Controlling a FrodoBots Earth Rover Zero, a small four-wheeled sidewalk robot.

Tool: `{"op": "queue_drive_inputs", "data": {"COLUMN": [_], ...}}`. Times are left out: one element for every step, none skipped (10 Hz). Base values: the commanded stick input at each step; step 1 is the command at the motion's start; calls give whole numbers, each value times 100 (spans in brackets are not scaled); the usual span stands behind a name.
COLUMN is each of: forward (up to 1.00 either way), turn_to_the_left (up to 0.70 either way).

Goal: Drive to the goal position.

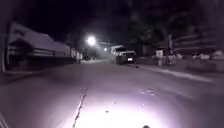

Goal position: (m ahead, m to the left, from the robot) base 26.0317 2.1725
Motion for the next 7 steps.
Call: {"op": "queue_drive_inputs", "data": {"forward": [70,70,70,70,70,70,70], "turn_to_the_left": [0,0,0,0,0,0,0]}}
